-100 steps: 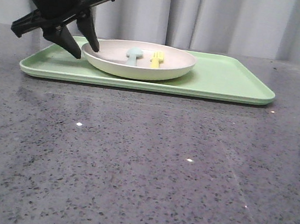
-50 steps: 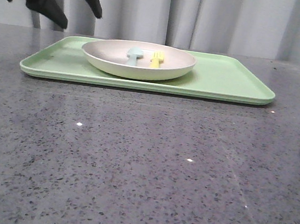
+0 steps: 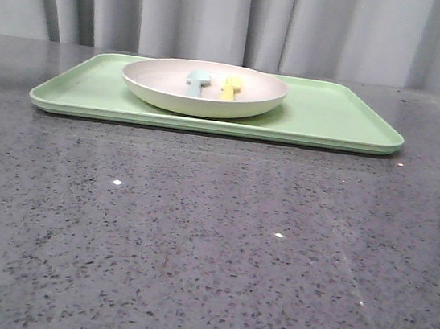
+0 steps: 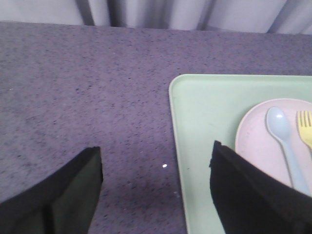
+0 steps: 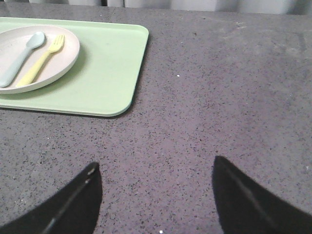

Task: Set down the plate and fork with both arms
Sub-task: 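Move the right gripper above the yellow fork on the plate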

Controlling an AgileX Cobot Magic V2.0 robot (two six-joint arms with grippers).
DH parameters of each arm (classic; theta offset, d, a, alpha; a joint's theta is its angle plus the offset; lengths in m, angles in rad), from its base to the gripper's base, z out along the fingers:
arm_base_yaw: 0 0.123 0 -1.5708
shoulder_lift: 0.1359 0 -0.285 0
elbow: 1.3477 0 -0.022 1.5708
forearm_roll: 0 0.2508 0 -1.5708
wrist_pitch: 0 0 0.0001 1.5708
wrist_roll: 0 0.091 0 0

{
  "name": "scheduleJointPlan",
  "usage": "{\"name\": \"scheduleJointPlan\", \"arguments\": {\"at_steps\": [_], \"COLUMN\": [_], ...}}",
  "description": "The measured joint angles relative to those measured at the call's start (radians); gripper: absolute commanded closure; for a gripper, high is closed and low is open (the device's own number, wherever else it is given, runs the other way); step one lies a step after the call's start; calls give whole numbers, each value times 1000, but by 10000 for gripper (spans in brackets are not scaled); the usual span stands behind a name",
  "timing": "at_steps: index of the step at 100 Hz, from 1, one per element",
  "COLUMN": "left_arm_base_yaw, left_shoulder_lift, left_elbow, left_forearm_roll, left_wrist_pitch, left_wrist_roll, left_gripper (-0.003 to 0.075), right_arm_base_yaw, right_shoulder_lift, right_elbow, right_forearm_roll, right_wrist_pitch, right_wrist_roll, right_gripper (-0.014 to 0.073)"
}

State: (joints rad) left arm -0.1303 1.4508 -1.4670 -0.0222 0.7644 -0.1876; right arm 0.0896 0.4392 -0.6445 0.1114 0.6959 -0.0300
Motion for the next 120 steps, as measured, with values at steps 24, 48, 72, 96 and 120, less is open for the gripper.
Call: {"name": "scheduleJointPlan", "arguments": {"at_steps": [24, 48, 72, 96, 120], "left_arm_base_yaw": [66, 73, 73, 73, 73], "left_shoulder_lift": [-228, -464, -702, -867, -889], "left_elbow": [256, 552, 776, 865, 871], "left_forearm_roll": [31, 44, 22, 22, 22], "left_wrist_pitch": [-72, -126, -144, -144, -144], "left_wrist_roll": [0, 0, 0, 0, 0], "left_gripper": [258, 258, 258, 258, 258], "right_arm_base_yaw": [0, 0, 0, 0, 0], "right_shoulder_lift": [0, 0, 0, 0, 4], "right_elbow": [0, 0, 0, 0, 0], "right_forearm_roll": [0, 0, 0, 0, 58], "right_wrist_pitch": [-4, -24, -28, -33, -120], "right_wrist_roll": [0, 0, 0, 0, 0], "right_gripper": [104, 104, 104, 104, 104]}}
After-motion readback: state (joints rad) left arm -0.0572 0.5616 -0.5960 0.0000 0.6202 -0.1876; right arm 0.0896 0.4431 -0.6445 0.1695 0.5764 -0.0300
